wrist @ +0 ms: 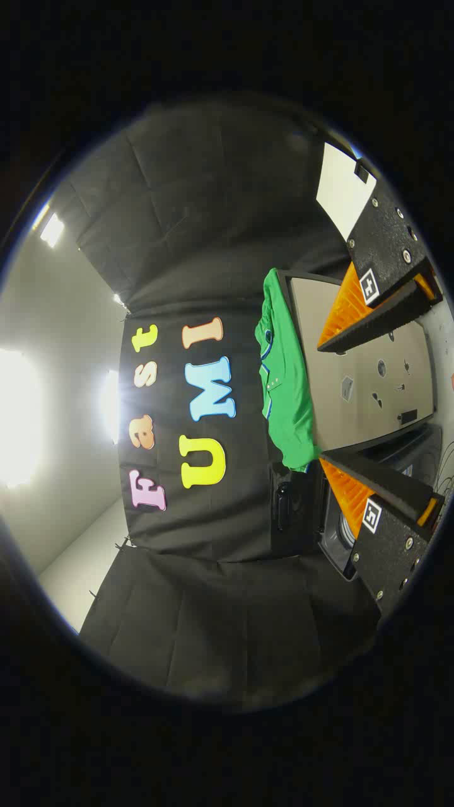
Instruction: Put the clothes into the washing machine and then close the washing machine lid.
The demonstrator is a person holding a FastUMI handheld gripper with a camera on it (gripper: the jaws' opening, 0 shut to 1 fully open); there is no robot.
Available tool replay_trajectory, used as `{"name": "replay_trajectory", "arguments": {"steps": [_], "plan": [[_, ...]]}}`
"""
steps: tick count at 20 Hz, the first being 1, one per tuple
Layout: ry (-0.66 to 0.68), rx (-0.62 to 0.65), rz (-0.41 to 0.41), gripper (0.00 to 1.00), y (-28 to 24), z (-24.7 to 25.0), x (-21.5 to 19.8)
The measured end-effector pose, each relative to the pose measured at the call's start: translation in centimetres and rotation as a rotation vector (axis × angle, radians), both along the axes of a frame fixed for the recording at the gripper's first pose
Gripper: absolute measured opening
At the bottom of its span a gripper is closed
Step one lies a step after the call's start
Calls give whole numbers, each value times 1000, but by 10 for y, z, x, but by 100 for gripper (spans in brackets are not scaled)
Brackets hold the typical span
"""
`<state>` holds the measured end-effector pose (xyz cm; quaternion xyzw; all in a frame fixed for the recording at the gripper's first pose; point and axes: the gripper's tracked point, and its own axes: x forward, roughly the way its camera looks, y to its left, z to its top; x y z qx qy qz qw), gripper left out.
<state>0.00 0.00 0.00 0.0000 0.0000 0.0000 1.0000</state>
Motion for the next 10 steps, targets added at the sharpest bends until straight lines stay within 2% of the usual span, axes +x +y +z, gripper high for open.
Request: {"name": "replay_trajectory", "arguments": {"steps": [10], "plan": [[10, -13, -2, 95, 5, -6, -7]]}}
